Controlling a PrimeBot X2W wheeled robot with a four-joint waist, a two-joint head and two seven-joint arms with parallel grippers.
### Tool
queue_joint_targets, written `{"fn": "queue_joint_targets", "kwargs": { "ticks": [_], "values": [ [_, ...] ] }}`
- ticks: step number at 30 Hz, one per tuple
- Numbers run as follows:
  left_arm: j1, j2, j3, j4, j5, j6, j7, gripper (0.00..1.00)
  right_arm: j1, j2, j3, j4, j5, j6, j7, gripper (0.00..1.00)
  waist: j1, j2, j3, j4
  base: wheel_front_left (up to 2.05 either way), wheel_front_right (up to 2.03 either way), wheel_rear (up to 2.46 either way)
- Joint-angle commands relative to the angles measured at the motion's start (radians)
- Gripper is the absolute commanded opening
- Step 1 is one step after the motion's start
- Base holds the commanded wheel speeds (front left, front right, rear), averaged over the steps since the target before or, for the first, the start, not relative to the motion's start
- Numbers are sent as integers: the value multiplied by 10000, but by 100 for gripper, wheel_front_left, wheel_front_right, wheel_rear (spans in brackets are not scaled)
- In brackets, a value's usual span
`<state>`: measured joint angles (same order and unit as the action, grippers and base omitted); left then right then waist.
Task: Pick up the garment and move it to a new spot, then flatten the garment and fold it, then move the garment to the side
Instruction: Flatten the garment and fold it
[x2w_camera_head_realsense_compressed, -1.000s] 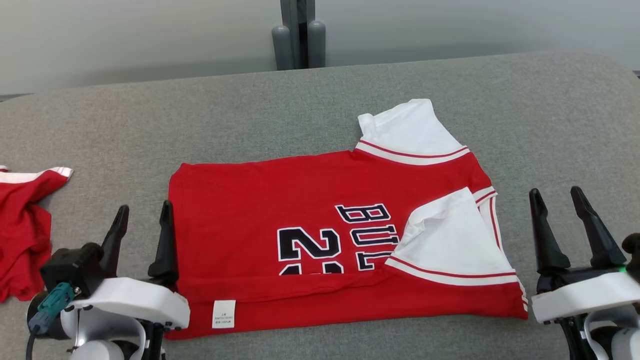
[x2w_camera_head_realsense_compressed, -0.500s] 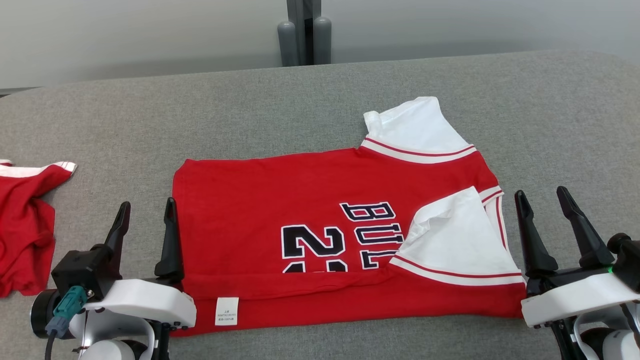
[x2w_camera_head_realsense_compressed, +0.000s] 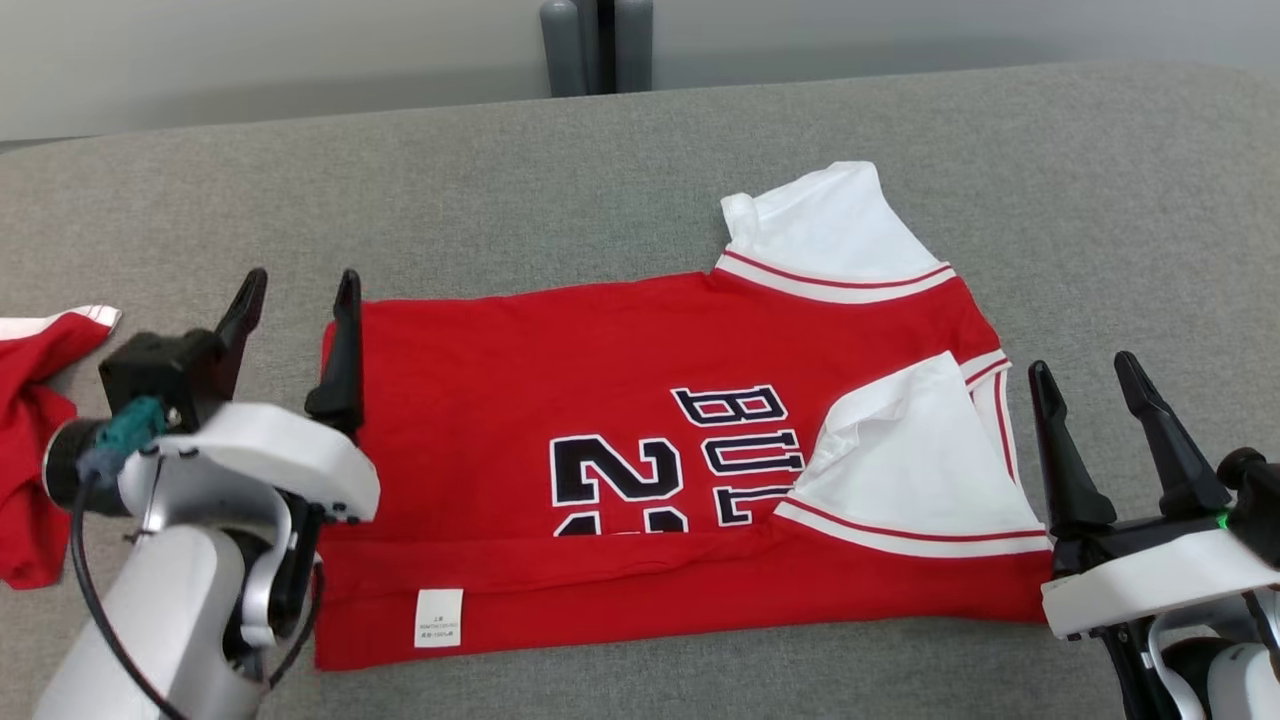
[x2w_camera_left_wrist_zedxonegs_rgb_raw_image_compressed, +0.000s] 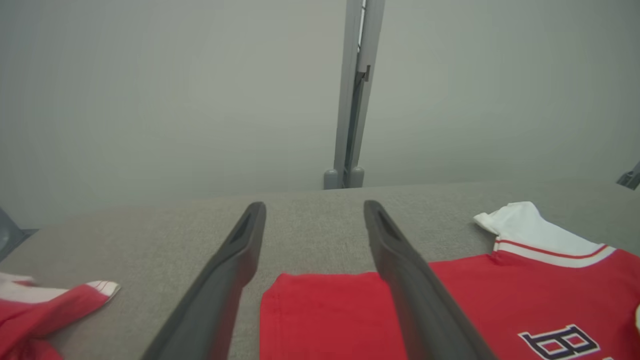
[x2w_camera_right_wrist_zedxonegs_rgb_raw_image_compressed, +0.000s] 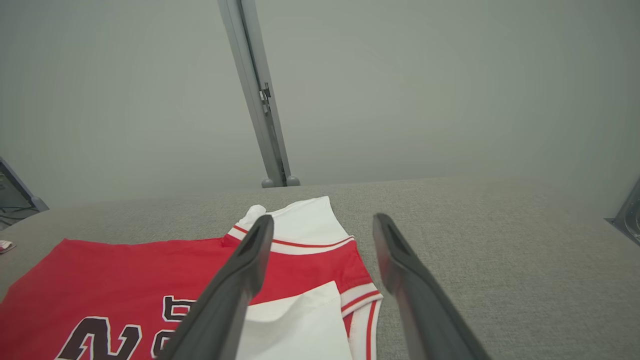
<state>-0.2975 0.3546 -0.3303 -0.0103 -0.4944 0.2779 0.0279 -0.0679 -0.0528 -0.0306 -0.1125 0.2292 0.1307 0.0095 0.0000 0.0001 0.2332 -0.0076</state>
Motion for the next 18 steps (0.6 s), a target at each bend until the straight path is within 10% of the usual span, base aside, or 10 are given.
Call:
{"fn": "queue_joint_targets", "kwargs": {
  "ticks": [1, 18],
  "values": [
    [-619, 19, 8, 463, -182, -255, 231, 100, -133, -17, -14, -41, -50, -1, -2, 100, 0, -1, 263, -193, 0, 0, 0],
    [-3552, 103, 236, 6205, -1773, -2095, 2117, 100, -714, -4, 273, 604, 376, -1, -597, 100, 0, -1, 1452, -1055, 0, 0, 0]
  ]
}}
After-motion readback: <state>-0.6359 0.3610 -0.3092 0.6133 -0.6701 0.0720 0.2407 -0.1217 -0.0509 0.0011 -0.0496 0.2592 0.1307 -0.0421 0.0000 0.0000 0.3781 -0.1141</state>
